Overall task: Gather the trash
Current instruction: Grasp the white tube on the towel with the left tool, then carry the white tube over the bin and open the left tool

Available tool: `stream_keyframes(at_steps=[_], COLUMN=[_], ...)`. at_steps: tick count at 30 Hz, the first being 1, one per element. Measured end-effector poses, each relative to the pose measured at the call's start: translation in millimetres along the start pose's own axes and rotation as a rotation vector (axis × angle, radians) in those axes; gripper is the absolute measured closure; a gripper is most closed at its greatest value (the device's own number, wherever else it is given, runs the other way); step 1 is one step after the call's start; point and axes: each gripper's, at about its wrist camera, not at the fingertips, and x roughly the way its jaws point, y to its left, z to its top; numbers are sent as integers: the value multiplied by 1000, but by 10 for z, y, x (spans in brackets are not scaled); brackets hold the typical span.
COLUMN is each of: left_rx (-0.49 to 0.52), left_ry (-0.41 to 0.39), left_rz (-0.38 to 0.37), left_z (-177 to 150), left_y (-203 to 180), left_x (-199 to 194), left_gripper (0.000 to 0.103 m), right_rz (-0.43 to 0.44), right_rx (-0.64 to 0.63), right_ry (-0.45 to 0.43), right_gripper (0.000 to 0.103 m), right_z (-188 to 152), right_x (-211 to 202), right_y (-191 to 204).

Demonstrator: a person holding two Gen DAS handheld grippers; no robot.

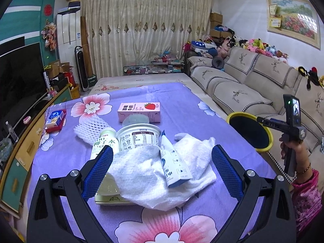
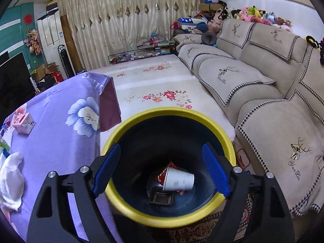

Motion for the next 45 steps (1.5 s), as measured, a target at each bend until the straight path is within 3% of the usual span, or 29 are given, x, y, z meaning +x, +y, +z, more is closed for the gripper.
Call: stream_keyframes(at_steps=[7, 9, 16, 18, 31, 36, 45], left_rx=[58, 67, 81, 55, -1, -7, -12], left_ry=[11, 25, 94, 132, 243, 267, 241], left_rz=[-46, -55, -94, -99, -40, -41, -52], left_z=[-95, -115, -160, -145, -120, -139, -117], left_y=[-70, -78, -252, -260, -234, -207, -174], left_x=[3, 39, 307, 433, 877, 947, 854], left_gripper=[11, 22, 36, 45, 49, 62, 72], right_rz=[28, 39, 68, 76, 108, 117, 126], right_rx=[-20, -20, -7, -6, 19, 27, 36], right_ry=[-24, -24, -35, -36, -19, -11, -18], right_gripper=[24, 24, 24, 24, 24, 24, 24], right_z=[-152, -181, -198, -202, -233, -249, -256], right_x=[-288, -334, -447, -463, -405, -375, -411], right_y=[126, 142, 181, 178, 129, 116, 114])
